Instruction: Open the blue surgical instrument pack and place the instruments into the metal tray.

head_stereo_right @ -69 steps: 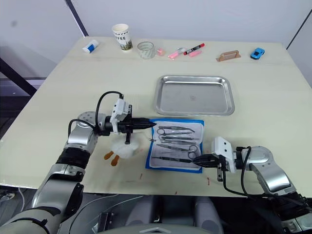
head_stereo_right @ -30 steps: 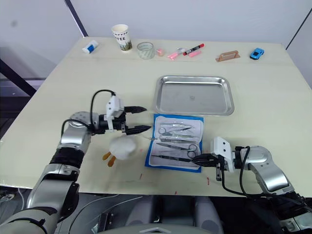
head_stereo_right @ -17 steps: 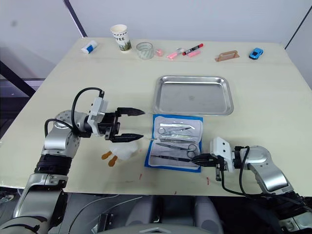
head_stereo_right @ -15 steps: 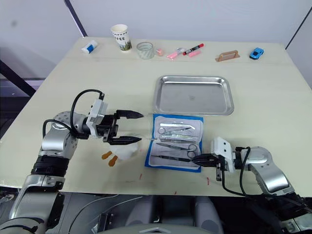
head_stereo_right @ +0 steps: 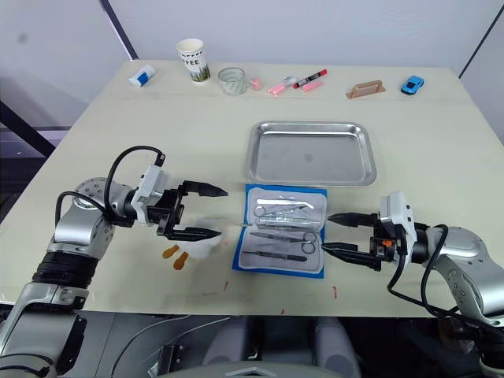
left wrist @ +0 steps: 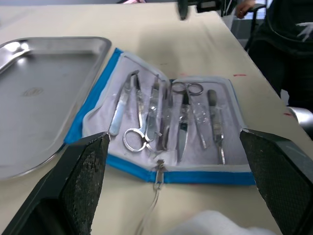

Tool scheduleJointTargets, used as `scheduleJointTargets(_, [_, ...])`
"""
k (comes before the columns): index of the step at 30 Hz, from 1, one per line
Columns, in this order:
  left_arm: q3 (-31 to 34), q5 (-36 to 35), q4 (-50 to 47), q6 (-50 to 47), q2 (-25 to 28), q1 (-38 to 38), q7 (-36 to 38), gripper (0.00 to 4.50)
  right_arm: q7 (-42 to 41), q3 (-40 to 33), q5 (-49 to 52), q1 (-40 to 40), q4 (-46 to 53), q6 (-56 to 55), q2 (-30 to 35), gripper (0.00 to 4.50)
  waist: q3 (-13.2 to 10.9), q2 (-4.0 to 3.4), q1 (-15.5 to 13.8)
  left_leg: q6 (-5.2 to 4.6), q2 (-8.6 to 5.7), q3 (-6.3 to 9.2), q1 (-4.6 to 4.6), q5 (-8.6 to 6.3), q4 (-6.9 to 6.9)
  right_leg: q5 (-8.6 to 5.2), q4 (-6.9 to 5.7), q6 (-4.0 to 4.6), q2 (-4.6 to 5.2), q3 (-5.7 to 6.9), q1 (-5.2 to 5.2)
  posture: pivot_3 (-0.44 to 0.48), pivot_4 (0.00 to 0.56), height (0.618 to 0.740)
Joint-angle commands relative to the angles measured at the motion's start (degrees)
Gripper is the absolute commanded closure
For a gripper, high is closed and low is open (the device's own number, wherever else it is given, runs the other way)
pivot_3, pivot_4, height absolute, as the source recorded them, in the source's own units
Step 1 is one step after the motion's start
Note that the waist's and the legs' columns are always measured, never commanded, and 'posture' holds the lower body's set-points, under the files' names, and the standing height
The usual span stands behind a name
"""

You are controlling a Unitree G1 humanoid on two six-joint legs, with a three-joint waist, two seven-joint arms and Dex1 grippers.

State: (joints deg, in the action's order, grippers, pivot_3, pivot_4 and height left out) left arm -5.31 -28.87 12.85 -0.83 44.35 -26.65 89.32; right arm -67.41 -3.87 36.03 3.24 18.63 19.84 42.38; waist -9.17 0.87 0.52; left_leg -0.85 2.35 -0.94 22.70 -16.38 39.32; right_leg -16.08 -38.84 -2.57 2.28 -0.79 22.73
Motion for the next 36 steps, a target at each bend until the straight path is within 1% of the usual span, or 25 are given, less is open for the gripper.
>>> scheduleJointTargets(1, [0.09, -1.81, -2.48, 1.04, 1.76, 0.10, 3.18, 0.00, -1.62, 1.10, -4.11, 1.02, -3.26, -4.43, 0.33, 0.12, 0.00, 0.00, 0.02, 0.00, 0.00, -0.02, 0.00, 0.00, 0.00, 0.00, 0.00, 0.00, 0.00, -0.01, 0.00, 0.000, 0.150, 0.740])
scheduleJointTargets(5, [-0.43, -2.29, -3.69, 1.65, 3.33, 0.65, 3.18, 0.00, -1.55, 5.27, -12.14, 6.36, -12.57, -13.54, -2.68, 0.12, -0.01, 0.00, 0.18, 0.00, -0.01, -0.09, 0.00, 0.00, 0.01, 0.00, -0.01, -0.01, 0.00, -0.07, 0.04, 0.000, 0.150, 0.740])
scheduleJointTargets(10, [0.13, -2.86, -5.29, 1.24, 4.46, 1.80, 3.18, 0.00, -3.48, 9.36, -18.17, 12.04, -23.03, -20.24, -4.63, 0.12, -0.03, -0.03, 0.15, 0.00, 0.00, -0.14, 0.04, 0.00, -0.03, 0.00, 0.00, 0.00, 0.00, -0.09, 0.13, 0.000, 0.150, 0.740])
scheduleJointTargets(14, [0.68, -2.73, -5.56, 0.93, 4.40, 2.20, 3.18, 0.00, -4.49, 11.08, -20.17, 14.11, -26.74, -23.47, -5.91, 0.12, -0.04, -0.04, 0.01, 0.00, 0.00, -0.15, 0.04, 0.00, -0.02, 0.00, -0.01, 0.00, 0.01, -0.09, 0.13, 0.000, 0.150, 0.740])
scheduleJointTargets(22, [1.38, -2.21, -5.43, 0.99, 4.52, 2.70, 3.13, 0.00, -3.95, 11.63, -20.28, 15.81, -27.11, -24.39, -8.24, 0.12, -0.04, -0.05, 0.14, 0.00, 0.00, -0.14, 0.03, 0.00, -0.02, 0.00, -0.03, 0.00, 0.00, -0.10, 0.13, 0.000, 0.150, 0.740])
scheduleJointTargets(30, [2.04, -1.98, -5.36, 0.78, 4.41, 3.06, 3.11, 0.00, -3.90, 9.29, -17.22, 14.22, -22.52, -22.72, -7.15, 0.12, -0.04, -0.05, 0.06, 0.00, 0.00, -0.15, 0.04, 0.00, -0.02, 0.00, -0.03, 0.00, 0.01, -0.12, 0.13, 0.000, 0.150, 0.740])
scheduleJointTargets(33, [1.99, -2.02, -5.38, 0.71, 4.27, 3.07, 3.13, 0.00, -4.20, 10.02, -16.51, 14.05, -21.08, -21.61, -7.19, 0.12, -0.05, -0.06, 0.12, 0.00, 0.00, -0.13, 0.03, 0.00, -0.02, 0.00, -0.05, 0.00, 0.00, -0.11, 0.13, 0.000, 0.150, 0.740])
scheduleJointTargets(36, [1.38, -2.05, -5.20, 0.96, 4.26, 2.71, 3.17, 0.00, -4.22, 12.06, -18.34, 14.38, -21.30, -22.21, -7.63, 0.12, -0.05, -0.06, 0.11, 0.00, 0.00, -0.13, 0.03, 0.00, -0.02, 0.00, -0.04, 0.00, 0.00, -0.11, 0.13, 0.000, 0.150, 0.740])
